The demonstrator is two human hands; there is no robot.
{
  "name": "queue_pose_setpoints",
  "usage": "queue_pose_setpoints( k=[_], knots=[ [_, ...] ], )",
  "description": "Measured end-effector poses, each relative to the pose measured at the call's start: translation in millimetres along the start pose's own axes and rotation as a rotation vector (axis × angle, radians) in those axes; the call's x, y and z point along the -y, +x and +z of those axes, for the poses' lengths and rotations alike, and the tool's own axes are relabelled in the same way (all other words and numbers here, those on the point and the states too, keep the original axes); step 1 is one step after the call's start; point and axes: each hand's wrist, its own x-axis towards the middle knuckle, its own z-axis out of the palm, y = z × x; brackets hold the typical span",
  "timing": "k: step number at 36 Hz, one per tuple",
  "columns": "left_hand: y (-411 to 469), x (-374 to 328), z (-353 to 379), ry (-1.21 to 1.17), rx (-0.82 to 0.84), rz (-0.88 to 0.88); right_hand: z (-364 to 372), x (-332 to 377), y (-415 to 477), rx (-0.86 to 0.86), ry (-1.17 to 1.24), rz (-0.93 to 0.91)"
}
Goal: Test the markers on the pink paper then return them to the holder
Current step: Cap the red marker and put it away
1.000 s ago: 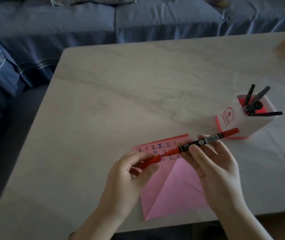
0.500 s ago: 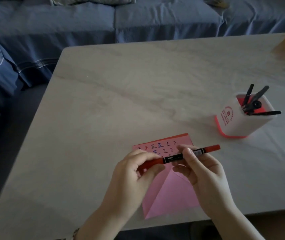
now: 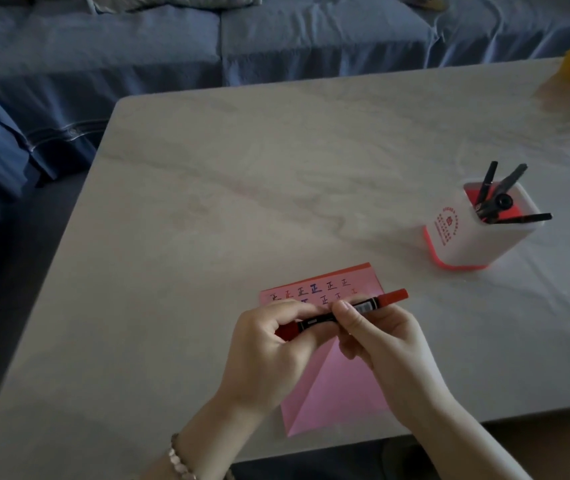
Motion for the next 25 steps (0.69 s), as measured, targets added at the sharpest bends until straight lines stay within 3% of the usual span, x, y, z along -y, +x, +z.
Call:
queue_pose_setpoints(
  k=[10, 17, 20, 25],
  knots=[
    [8.3, 4.1, -1.5, 0.127, 0.013, -0.065, -9.3, 1.3, 8.7, -0.02, 0.144, 0.086],
    [25.9, 5.4, 19.6, 0.126, 0.161, -0.147, -34.5, 12.6, 11.9, -0.1, 0.103, 0.015],
    [42.5, 3.8, 35.2, 0.22, 0.269, -0.117, -57.0, 26.3, 17.6, -0.213, -0.097, -0.19],
    [72.8, -4.7, 51.9, 0.314, 0.244, -0.088, -105.1, 66.0, 15.8, -0.504, -0.344, -0.784]
  ],
)
